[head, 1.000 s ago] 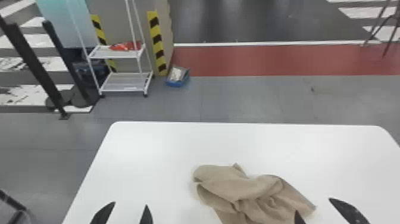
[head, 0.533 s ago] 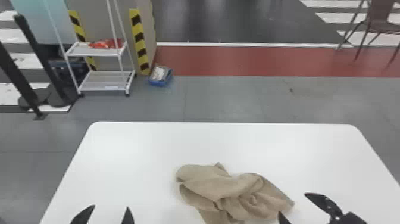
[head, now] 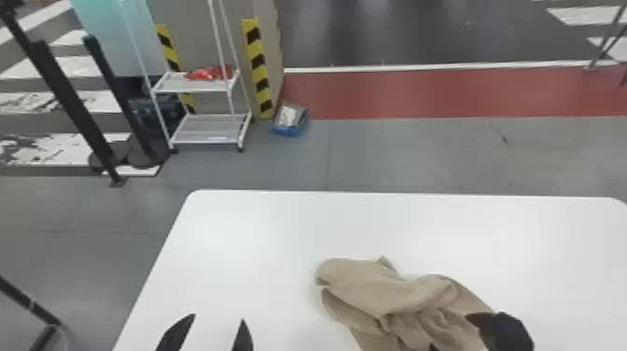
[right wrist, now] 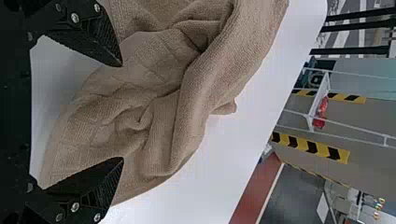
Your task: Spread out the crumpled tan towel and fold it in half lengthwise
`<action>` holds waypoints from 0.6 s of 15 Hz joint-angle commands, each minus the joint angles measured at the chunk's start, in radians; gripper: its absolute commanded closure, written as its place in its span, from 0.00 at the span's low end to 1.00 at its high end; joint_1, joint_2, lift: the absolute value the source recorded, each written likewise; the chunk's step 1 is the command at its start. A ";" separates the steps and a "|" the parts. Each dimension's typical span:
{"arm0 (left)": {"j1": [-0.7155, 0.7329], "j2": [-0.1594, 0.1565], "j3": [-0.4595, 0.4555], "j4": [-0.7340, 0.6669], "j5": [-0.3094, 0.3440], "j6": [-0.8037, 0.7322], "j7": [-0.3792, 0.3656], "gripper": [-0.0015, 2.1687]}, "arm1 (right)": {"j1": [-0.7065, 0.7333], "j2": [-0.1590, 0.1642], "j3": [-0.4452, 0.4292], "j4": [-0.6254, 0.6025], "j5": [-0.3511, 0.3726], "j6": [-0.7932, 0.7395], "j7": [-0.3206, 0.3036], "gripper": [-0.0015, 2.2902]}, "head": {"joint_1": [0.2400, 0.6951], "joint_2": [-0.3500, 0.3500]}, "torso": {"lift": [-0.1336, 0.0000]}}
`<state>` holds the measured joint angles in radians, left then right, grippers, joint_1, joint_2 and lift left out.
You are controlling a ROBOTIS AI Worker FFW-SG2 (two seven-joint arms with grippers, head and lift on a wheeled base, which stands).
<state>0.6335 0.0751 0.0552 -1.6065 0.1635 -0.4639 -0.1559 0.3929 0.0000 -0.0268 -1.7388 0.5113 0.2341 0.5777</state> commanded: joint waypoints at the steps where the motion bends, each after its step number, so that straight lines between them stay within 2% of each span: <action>1: 0.000 0.002 0.000 -0.003 0.001 0.000 -0.001 0.03 | -0.029 0.001 0.062 0.002 0.027 0.081 -0.009 0.09 | 1.00 0.69 | 1.00; 6: 0.005 0.005 0.008 -0.006 0.004 0.000 -0.002 0.03 | 0.003 0.001 0.125 -0.061 0.050 0.118 -0.005 0.09 | 1.00 0.78 | 1.00; 9: 0.002 0.003 0.006 -0.006 0.004 0.000 -0.007 0.03 | -0.012 0.001 0.159 -0.045 0.110 0.158 -0.007 0.09 | 1.00 0.82 | 1.00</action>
<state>0.6364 0.0790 0.0627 -1.6126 0.1672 -0.4639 -0.1619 0.3901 0.0000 0.1174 -1.7952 0.5988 0.3770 0.5720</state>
